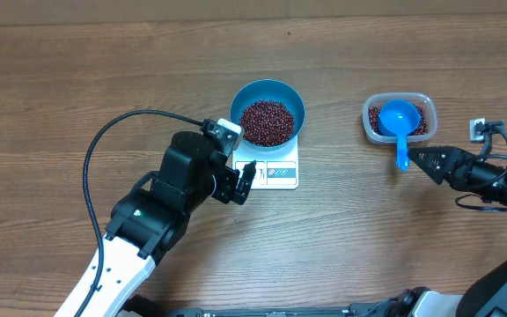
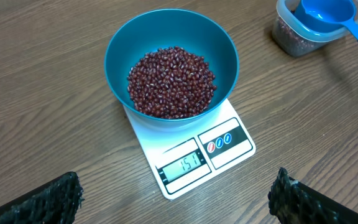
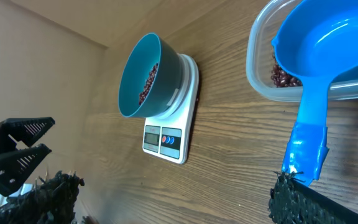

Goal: Scoop item into bowl and weigh 150g on scale

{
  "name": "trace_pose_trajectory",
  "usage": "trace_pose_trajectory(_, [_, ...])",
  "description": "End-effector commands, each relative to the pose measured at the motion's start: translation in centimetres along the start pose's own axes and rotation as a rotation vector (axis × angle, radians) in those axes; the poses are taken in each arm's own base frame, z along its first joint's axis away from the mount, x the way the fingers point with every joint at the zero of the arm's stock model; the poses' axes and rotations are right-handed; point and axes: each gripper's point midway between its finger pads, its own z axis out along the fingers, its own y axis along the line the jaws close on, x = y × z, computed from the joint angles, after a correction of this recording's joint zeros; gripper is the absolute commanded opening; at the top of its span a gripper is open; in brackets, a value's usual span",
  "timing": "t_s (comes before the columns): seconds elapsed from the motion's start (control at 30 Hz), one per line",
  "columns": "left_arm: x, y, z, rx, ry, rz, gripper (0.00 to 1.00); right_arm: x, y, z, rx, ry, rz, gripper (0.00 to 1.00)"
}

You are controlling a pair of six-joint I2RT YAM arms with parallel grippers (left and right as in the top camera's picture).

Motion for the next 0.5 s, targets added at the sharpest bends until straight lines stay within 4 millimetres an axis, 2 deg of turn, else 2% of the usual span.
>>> trace_pose_trajectory(0.0, [0.5,0.0,0.4,0.0,0.017,-0.009,0.99,-0.3,0.2,-0.1,-0.01,-0.025,-0.019,1.0])
trace_pose_trajectory(0.1, [0.5,0.0,0.4,0.0,0.017,-0.009,1.0,-0.3,-0.4,0.2,-0.007,-0.041,-0.037,1.0])
trace_pose_trajectory(0.3, [0.5,0.0,0.4,0.0,0.017,-0.009,1.0,0.2,-2.6,1.3,-0.01,-0.095,0.047,1.0])
trace_pose_trajectory(0.47, [0.5,0.0,0.4,0.0,0.017,-0.009,1.0,0.3,-2.7,1.9,-0.071,-0.146,0.069,1.0])
